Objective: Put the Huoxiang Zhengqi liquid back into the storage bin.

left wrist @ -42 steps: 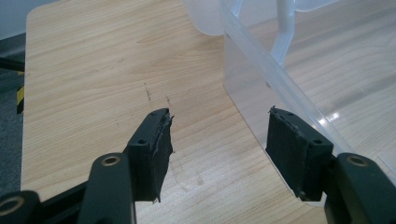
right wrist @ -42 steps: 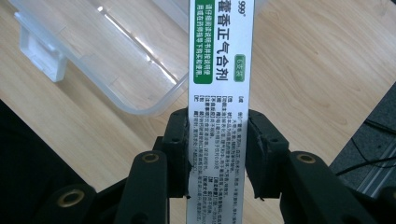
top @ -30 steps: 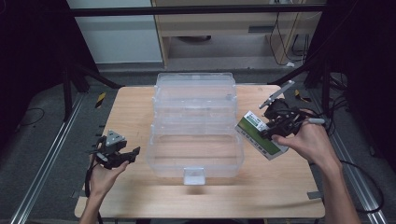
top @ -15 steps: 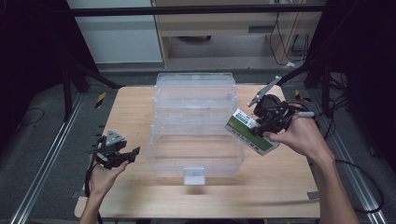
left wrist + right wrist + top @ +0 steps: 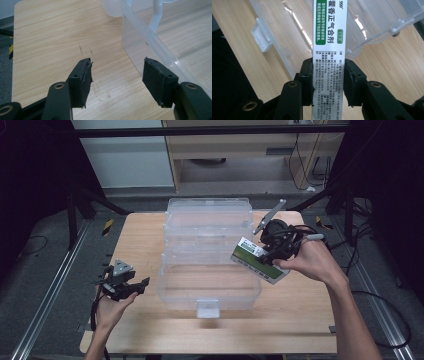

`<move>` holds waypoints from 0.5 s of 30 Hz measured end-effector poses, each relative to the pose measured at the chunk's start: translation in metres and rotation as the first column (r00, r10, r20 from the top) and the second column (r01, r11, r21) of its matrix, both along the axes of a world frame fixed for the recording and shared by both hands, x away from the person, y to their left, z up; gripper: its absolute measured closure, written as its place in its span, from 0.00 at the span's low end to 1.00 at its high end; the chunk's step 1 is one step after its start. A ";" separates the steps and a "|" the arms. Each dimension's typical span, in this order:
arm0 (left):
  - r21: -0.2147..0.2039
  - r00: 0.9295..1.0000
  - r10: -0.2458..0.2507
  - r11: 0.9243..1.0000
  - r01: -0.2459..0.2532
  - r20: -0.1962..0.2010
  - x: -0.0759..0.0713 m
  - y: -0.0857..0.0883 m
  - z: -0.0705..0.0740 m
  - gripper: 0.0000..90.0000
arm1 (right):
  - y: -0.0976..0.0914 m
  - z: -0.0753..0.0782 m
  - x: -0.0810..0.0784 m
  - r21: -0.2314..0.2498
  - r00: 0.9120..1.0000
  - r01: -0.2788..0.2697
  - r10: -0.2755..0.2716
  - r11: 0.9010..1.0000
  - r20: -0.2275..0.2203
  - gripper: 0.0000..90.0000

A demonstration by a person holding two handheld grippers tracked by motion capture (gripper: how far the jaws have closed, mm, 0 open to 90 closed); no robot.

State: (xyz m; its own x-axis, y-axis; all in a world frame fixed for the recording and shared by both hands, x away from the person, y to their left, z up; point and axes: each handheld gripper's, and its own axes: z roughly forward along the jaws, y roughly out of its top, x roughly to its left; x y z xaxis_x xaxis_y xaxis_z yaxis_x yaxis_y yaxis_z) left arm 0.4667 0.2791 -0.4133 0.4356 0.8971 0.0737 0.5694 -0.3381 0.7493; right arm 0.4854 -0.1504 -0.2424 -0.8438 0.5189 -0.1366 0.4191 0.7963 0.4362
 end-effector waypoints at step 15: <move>-0.004 1.000 0.005 1.000 -0.005 0.000 0.000 0.002 0.000 0.44 | 0.026 -0.005 0.008 -0.034 0.988 -0.156 0.156 0.987 -0.012 0.71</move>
State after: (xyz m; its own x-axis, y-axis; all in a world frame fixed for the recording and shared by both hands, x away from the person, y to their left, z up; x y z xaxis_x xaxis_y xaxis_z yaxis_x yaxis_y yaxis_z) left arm 0.4670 0.2809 -0.4135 0.4315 0.8993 0.0708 0.5706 -0.3329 0.7508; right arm 0.4932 -0.1248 -0.2475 -0.9155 0.3757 -0.1441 0.2921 0.8667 0.4043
